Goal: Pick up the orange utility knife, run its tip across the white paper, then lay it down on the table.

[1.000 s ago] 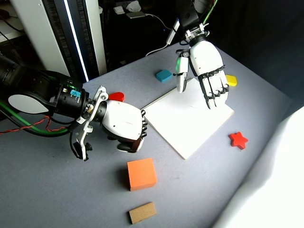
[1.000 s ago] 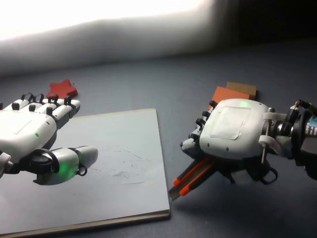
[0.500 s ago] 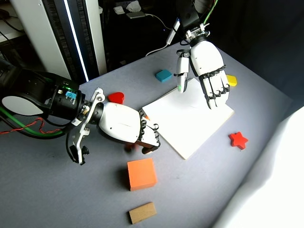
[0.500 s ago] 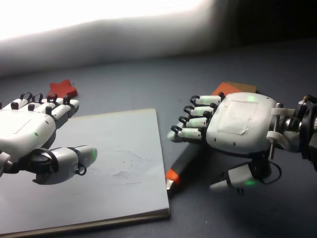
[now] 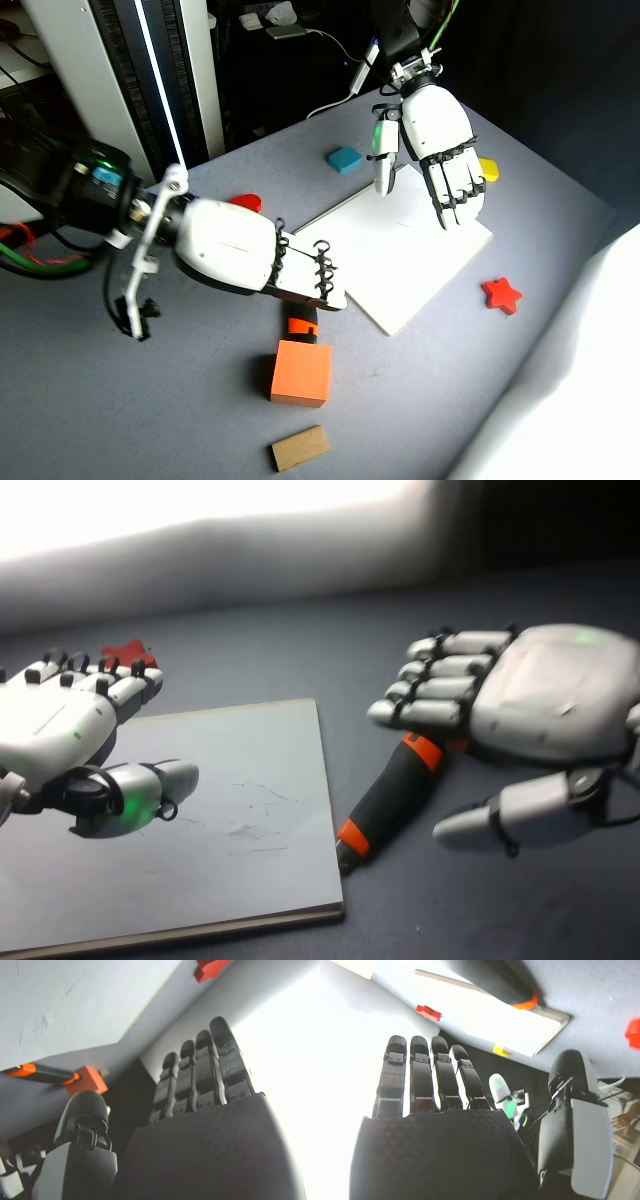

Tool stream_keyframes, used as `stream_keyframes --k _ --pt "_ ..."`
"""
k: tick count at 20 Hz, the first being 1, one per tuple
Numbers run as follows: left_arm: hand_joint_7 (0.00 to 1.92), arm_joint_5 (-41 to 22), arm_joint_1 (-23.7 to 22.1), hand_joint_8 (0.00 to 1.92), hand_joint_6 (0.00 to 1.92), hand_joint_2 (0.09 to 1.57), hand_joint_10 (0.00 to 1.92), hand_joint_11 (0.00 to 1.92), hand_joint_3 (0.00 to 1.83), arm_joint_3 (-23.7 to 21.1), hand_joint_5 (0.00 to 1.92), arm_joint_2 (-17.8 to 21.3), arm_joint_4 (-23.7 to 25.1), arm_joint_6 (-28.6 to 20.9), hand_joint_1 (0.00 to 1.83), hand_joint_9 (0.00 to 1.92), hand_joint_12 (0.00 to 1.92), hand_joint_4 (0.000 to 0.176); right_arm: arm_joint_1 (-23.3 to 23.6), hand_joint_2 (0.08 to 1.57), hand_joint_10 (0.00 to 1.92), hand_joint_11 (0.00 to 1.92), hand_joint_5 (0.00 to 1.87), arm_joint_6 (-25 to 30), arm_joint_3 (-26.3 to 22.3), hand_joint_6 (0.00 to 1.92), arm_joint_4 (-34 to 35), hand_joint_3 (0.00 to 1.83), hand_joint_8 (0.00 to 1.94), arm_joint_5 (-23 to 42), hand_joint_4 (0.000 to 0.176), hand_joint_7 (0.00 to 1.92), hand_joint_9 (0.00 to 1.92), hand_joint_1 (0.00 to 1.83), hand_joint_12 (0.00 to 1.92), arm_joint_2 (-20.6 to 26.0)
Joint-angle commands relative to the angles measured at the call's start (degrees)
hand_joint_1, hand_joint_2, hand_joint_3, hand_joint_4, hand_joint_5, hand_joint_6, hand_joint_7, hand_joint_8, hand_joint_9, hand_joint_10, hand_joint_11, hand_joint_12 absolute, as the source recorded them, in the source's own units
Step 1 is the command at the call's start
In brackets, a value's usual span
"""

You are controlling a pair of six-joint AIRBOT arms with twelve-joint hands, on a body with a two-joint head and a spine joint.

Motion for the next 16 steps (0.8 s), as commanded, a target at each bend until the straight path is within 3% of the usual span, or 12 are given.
stream_keyframes --k 1,3,4,5,6,7,8,9,10,11,13,16 --pt "0.11 -4.03 -0.67 0.0 0.0 1.34 0.0 0.0 0.0 0.12 0.07 0.17 2.28 0.21 0.01 0.11 0.46 0.018 1.41 1.14 0.0 0.0 0.07 0.24 -0.97 0.0 1.93 0.0 0.0 2.94 0.0 0.12 0.1 0.0 0.24 1.79" --pt "0.13 -3.49 -0.55 0.0 0.0 1.33 0.01 0.0 0.0 -0.07 0.08 0.27 2.06 -0.94 0.01 0.14 0.53 0.019 3.32 1.14 0.02 0.0 0.09 0.33 -3.28 0.02 5.46 0.0 0.01 1.36 0.0 0.17 0.14 0.0 0.27 5.47" --pt "0.16 -3.49 -0.92 0.01 0.01 1.33 0.01 0.0 0.0 -0.53 0.1 0.71 2.06 -1.03 0.01 0.16 0.6 0.019 4.65 1.15 0.05 0.0 0.17 2.2 -4.94 0.03 7.33 0.0 0.03 0.8 0.0 0.28 0.23 0.0 0.56 8.15" --pt "0.32 -3.46 -1.35 0.03 0.02 1.33 0.05 0.0 0.0 -0.99 0.2 1.1 2.04 -0.6 0.05 0.28 0.89 0.017 5.35 1.15 0.24 0.0 0.42 5.67 -5.97 0.15 7.49 0.0 0.17 0.57 0.0 0.58 0.5 0.04 1.22 9.69" --pt "0.43 -3.49 -2.04 0.06 0.03 1.34 0.1 0.0 0.0 -1.41 0.28 1.32 1.18 -0.14 0.08 0.39 1.16 0.013 6.35 1.17 0.77 0.0 0.48 9.09 -7.51 0.3 8.53 0.0 0.44 -0.24 0.0 0.62 0.45 0.01 1.53 12.06" --pt "0.54 -4.01 -2.68 0.26 0.06 1.34 0.64 0.04 0.0 -1.76 0.45 1.29 0.55 0.16 0.12 0.39 1.45 0.0 7.49 1.18 1.26 0.12 0.49 10.83 -9.04 0.74 9.26 0.0 0.94 -1.51 0.0 0.6 0.47 0.03 1.79 14.54" --pt "0.5 -4.66 -3.2 0.7 0.13 1.34 1.08 0.1 0.0 -2.13 0.56 1.25 0.55 0.52 0.13 0.38 1.6 0.0 8.22 1.19 1.5 0.21 0.52 13.23 -10.37 1.02 9.27 0.0 1.2 -2.01 0.0 0.62 0.49 0.02 1.89 16.79" --pt "0.55 -4.63 -3.76 1.08 0.38 1.33 1.39 0.26 0.0 -2.36 0.67 1.22 0.56 0.83 0.16 0.47 1.71 0.0 8.15 1.21 1.67 0.37 0.62 16.89 -11.3 1.25 9.27 0.0 1.4 -0.93 0.0 0.71 0.56 0.0 1.92 18.32" --pt "0.61 -4.2 -4.49 1.24 0.62 1.34 1.49 0.35 0.0 -2.56 0.71 1.12 0.55 1.37 0.16 0.54 1.76 0.0 7.76 1.22 1.79 0.44 0.67 20.26 -12.18 1.37 9.26 0.01 1.51 0.77 0.0 0.75 0.59 0.0 1.92 19.75" --pt "0.71 -3.76 -5.18 1.37 0.76 1.36 1.62 0.44 0.0 -2.69 0.79 0.93 0.55 1.62 0.17 0.62 1.89 0.0 7.33 1.23 1.89 0.57 0.71 22.59 -12.86 1.48 9.26 0.0 1.59 2.33 0.0 0.83 0.67 0.03 1.92 20.59" --pt "0.79 -2.87 -6.63 1.5 1.04 1.37 1.75 0.54 0.0 -2.84 0.77 0.56 0.54 2.03 0.18 0.72 1.92 0.0 6.1 1.23 1.92 0.66 0.73 23.73 -13.64 1.52 9.26 0.0 1.65 5.28 0.0 0.89 0.77 0.04 1.92 21.14" --pt "0.81 -0.32 -8.86 1.54 1.16 1.38 1.8 0.58 0.0 -2.35 0.74 0.17 0.52 3.07 0.19 0.74 1.92 0.0 3.61 1.23 1.92 0.67 0.69 25.08 -14.41 1.53 9.3 0.0 1.65 12.43 0.0 0.88 0.76 0.04 1.92 20.55"
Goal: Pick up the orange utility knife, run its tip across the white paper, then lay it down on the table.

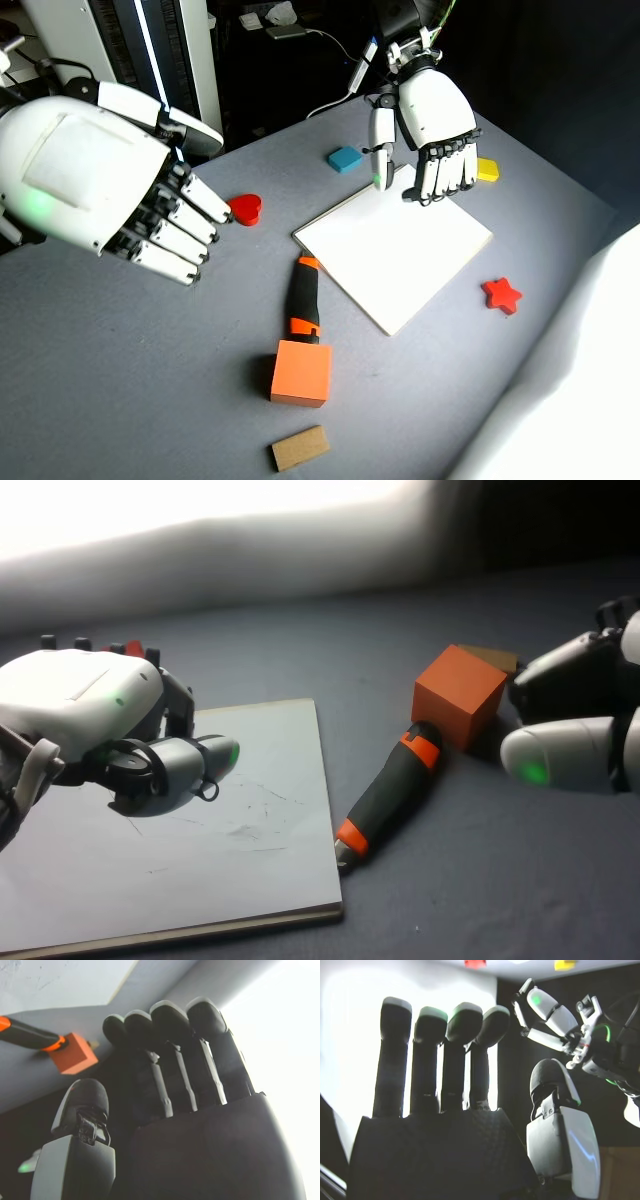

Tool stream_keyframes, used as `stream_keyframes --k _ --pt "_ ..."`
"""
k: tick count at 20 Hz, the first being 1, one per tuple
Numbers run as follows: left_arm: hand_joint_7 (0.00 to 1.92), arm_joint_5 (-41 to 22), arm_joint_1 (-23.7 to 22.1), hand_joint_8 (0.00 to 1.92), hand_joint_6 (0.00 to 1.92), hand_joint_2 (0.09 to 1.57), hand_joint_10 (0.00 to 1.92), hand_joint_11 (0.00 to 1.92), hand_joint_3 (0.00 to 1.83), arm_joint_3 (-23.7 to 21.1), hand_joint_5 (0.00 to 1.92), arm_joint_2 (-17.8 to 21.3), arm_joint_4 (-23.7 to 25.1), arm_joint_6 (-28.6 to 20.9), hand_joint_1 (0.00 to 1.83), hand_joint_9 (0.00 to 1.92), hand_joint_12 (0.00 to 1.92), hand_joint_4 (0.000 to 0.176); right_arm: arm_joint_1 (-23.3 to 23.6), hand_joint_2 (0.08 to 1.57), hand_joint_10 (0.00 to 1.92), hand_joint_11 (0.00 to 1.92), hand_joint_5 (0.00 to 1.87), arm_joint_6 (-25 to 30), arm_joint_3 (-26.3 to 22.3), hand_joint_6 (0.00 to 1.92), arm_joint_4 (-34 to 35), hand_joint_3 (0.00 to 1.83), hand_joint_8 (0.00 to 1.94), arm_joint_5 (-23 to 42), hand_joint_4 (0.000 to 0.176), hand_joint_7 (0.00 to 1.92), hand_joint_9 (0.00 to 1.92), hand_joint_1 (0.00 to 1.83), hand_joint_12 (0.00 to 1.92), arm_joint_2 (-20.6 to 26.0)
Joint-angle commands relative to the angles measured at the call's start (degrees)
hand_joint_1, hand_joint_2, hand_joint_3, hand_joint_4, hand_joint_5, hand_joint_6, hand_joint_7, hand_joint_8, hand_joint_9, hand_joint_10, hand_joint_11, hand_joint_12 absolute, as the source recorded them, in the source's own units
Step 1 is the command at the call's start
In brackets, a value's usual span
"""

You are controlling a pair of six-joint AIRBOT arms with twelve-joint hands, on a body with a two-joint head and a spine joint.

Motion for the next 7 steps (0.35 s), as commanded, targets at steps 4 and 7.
stream_keyframes --k 4,7 --pt "0.8 -3.0 -1.45 1.52 1.18 1.38 1.78 0.57 0.0 0.62 0.72 0.21 3.15 0.2 0.19 0.73 1.92 0.0 0.91 1.24 1.92 0.6 0.69 1.24 -0.11 1.54 1.67 0.0 1.65 9.1 0.0 0.86 0.71 0.04 1.92 -1.22" --pt "0.78 -2.4 -1.28 1.56 1.24 1.38 1.8 0.56 0.0 0.46 0.69 0.22 3.15 0.46 0.18 0.7 1.92 0.0 1.55 1.24 1.92 0.57 0.69 2.55 0.45 1.5 1.84 0.0 1.61 9.03 0.0 0.86 0.7 0.04 1.92 -2.75"
